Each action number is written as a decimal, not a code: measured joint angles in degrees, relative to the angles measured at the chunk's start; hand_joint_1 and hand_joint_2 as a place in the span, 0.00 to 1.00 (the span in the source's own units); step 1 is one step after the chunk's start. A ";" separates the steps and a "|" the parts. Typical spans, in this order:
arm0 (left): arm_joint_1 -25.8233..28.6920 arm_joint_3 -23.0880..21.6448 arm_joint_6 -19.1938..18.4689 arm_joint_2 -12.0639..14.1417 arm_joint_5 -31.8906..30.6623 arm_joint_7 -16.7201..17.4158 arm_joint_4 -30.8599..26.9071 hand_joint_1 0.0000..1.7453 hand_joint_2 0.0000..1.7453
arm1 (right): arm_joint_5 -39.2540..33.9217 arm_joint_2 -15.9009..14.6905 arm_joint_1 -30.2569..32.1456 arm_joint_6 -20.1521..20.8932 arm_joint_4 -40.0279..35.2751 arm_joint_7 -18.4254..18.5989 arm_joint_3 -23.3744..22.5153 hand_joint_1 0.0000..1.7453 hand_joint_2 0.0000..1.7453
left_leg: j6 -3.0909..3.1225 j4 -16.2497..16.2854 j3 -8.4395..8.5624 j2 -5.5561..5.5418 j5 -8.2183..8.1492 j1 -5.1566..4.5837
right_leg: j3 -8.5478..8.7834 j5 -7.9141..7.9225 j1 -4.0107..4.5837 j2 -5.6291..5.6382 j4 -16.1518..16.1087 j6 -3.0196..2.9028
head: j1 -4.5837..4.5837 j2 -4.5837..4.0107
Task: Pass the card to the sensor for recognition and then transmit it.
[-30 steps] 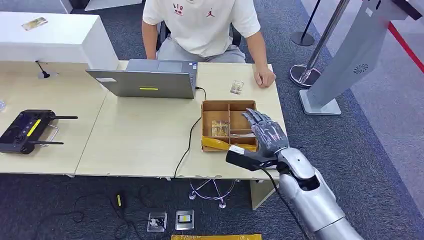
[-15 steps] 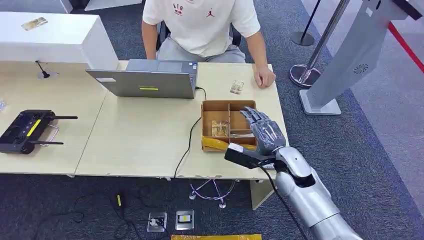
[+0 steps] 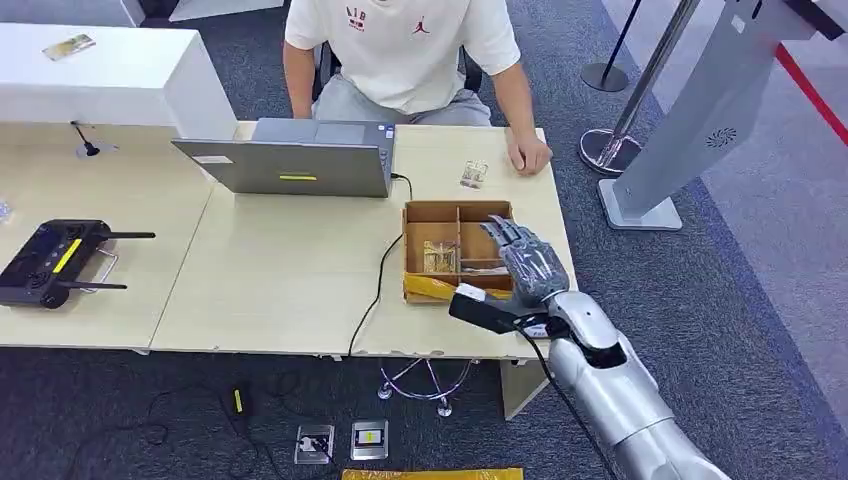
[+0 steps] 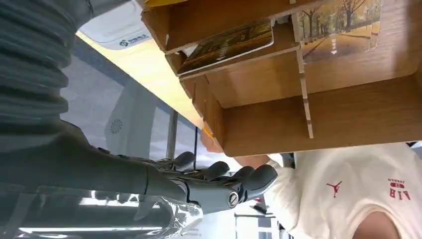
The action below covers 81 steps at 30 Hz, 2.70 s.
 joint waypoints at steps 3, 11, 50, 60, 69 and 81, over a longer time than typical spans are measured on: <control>0.00 0.00 -0.02 0.00 -0.07 0.00 0.00 0.00 0.00 | 0.22 0.24 -0.55 -0.09 0.61 -0.33 0.00 0.00 1.00 | 0.00 0.00 0.00 0.00 0.00 0.00 | -0.01 0.00 0.00 0.00 0.00 0.00 | 0.00 0.00; -0.06 0.00 -0.09 -0.02 -0.15 0.00 0.00 0.00 0.00 | 0.35 1.42 -1.55 -1.05 2.95 -0.96 0.00 0.00 1.00 | 0.00 0.00 0.01 0.00 0.00 0.00 | -0.01 0.00 0.01 0.00 0.00 0.00 | 0.00 0.00; -1.18 0.00 -0.85 -0.17 -1.09 0.63 0.00 0.00 0.00 | -0.70 2.40 -3.91 -1.81 9.95 -2.36 0.00 0.99 1.00 | 0.00 0.00 0.01 0.00 0.00 0.00 | -0.01 0.00 0.00 0.00 -0.01 0.00 | 0.00 0.00; -1.27 0.00 -0.76 -0.22 -1.25 0.63 0.00 0.00 0.00 | -0.94 2.47 -3.99 -2.97 10.75 -2.38 0.00 1.00 1.00 | 0.00 0.00 0.01 0.00 0.00 0.00 | 0.00 0.00 0.00 0.00 0.00 0.00 | 0.00 0.00; -1.22 0.00 -0.17 -0.24 -1.99 0.63 0.00 0.00 0.00 | -3.39 2.40 -5.76 -10.19 9.83 -2.97 -1.68 1.00 1.00 | 0.00 0.01 0.02 0.02 0.00 0.00 | -0.01 0.01 0.00 0.02 0.00 0.00 | 0.00 0.00; -1.30 0.00 -0.41 -0.24 -3.69 0.50 0.00 0.00 0.00 | -5.29 -0.06 -14.33 -9.31 3.46 -2.43 -7.69 1.00 1.00 | 0.00 0.02 0.02 0.02 0.01 -0.01 | -0.01 0.01 -0.01 0.02 0.00 -0.01 | 0.00 0.00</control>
